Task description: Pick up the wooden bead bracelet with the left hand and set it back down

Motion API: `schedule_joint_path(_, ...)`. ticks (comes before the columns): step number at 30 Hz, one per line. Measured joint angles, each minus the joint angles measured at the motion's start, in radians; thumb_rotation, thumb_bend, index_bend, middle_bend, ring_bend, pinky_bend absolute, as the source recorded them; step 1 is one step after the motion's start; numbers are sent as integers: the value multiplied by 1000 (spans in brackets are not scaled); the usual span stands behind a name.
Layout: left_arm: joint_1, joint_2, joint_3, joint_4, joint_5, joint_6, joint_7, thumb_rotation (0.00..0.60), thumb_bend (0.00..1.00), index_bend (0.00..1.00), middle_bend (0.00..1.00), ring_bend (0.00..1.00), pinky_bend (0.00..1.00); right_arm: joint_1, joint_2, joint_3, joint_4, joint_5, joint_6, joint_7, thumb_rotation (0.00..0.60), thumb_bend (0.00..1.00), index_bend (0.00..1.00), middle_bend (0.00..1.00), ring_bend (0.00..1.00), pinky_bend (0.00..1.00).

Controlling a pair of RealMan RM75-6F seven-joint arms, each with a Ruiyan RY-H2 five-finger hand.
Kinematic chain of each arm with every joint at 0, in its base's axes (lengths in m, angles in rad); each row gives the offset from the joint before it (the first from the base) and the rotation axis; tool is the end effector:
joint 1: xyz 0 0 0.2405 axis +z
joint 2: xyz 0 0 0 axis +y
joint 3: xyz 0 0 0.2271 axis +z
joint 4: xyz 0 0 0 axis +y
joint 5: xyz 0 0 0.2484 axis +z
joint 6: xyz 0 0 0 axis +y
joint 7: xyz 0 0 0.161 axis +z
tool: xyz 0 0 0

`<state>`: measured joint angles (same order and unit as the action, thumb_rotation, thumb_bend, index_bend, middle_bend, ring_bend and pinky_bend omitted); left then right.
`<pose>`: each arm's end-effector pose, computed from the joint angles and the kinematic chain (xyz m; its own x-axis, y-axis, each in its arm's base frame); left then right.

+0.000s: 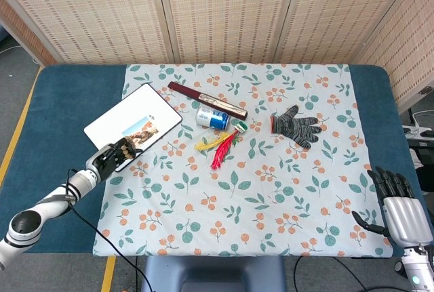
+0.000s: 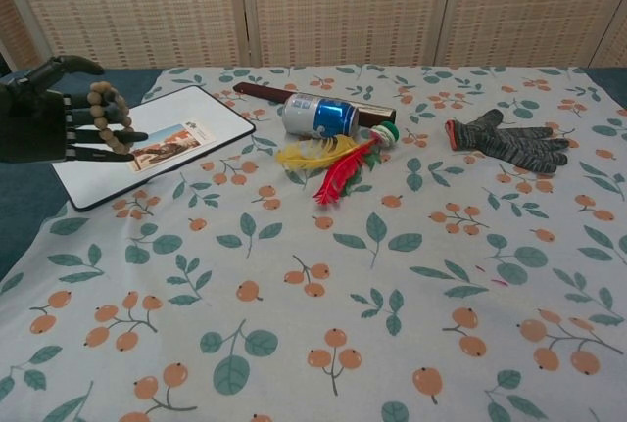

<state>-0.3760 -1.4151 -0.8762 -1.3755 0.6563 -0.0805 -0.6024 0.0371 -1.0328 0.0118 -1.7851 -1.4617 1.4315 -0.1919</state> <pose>-0.1986 0.4059 0.0256 -0.9163 0.2917 0.2744 0.3972 0.5753 0.7150 -0.2904 -0.1725 0.1073 0.4808 -0.1268 0.8676 -0.8707 0.0480 0.4895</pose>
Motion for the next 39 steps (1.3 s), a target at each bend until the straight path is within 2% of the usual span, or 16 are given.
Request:
schedule_joint_path(3,-2,3,5,-5,1,1,2,304,509,613,630,241,0,-1,1,0,-1,-2,2,2,312,197,0,0,0,0)
schedule_joint_path(8,-2,5,9,-15,5,4,9,309,724,609,628,241,0,-2,2,0,-1,-3,5,5,311,197,0,0,0,0)
schedule_joint_path(15,-7,8,9,-18,7,0,14,425,930,608,628,241,0,-3,4,-1,-2,-6,7,8,311,197,0,0,0,0)
schedule_joint_path(17,-8,10,10,-19,4,-4,13,496,988,608,628,241,0,-4,5,0,-2,-6,8,8,310,197,0,0,0,0)
schedule_joint_path(20,-6,11,10,-21,3,-12,14,585,1000,606,628,247,0,-4,6,-1,-3,-8,9,10,311,197,0,0,0,0)
schedule_joint_path(22,-4,10,8,-22,5,-17,21,600,1000,606,627,249,0,-4,6,-1,-3,-9,9,10,311,197,0,0,0,0)
schedule_joint_path(34,22,-3,-22,-28,-2,-52,50,600,1000,589,606,254,0,-9,10,-4,-7,-21,18,14,311,197,0,0,0,0)
schedule_joint_path(39,38,-12,-25,-51,70,-7,139,600,1000,555,571,244,0,-10,11,-6,-9,-23,17,14,311,197,0,0,0,0)
